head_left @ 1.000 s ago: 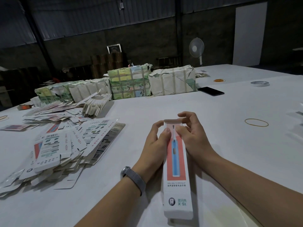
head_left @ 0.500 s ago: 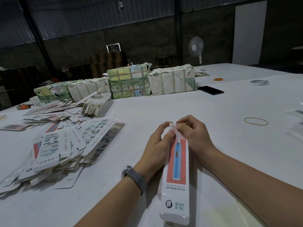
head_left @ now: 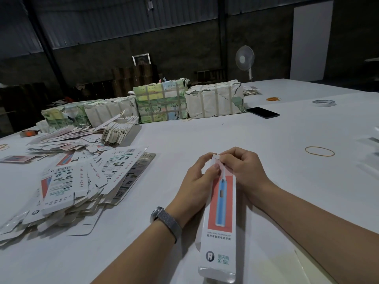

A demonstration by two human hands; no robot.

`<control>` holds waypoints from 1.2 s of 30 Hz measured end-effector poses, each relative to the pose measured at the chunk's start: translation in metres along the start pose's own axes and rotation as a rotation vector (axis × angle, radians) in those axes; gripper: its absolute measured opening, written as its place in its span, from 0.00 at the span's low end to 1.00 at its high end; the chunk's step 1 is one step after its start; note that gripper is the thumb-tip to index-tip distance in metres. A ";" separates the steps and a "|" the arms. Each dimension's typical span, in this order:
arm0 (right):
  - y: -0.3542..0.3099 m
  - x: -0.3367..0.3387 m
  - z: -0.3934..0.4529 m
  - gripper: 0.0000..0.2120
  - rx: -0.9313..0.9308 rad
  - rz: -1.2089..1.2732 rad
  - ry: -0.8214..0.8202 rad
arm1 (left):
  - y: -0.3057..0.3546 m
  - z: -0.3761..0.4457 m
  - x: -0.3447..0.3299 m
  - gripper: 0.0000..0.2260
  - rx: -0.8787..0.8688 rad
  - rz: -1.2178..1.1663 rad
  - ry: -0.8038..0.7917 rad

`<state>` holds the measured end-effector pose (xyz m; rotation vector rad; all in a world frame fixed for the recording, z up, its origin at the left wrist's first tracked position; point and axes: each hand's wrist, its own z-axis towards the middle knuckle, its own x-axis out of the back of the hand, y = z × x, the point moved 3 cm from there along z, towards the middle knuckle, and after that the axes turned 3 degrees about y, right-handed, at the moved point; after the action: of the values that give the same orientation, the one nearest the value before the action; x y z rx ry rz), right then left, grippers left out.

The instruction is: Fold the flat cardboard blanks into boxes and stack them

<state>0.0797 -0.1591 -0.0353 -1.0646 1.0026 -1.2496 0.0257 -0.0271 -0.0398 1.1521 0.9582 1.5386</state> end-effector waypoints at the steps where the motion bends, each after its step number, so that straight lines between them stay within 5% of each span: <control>1: 0.000 0.001 0.000 0.08 -0.001 -0.006 0.008 | 0.000 0.000 0.000 0.06 0.006 0.009 -0.011; 29: -0.008 0.002 -0.005 0.14 -0.013 0.088 0.023 | 0.003 -0.003 -0.004 0.20 0.021 0.047 -0.100; 36: -0.007 0.000 -0.005 0.11 -0.013 0.109 0.019 | 0.001 -0.001 -0.001 0.07 0.017 0.028 -0.032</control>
<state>0.0730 -0.1596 -0.0302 -0.9963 1.0699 -1.1682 0.0243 -0.0281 -0.0394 1.2034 0.9383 1.5326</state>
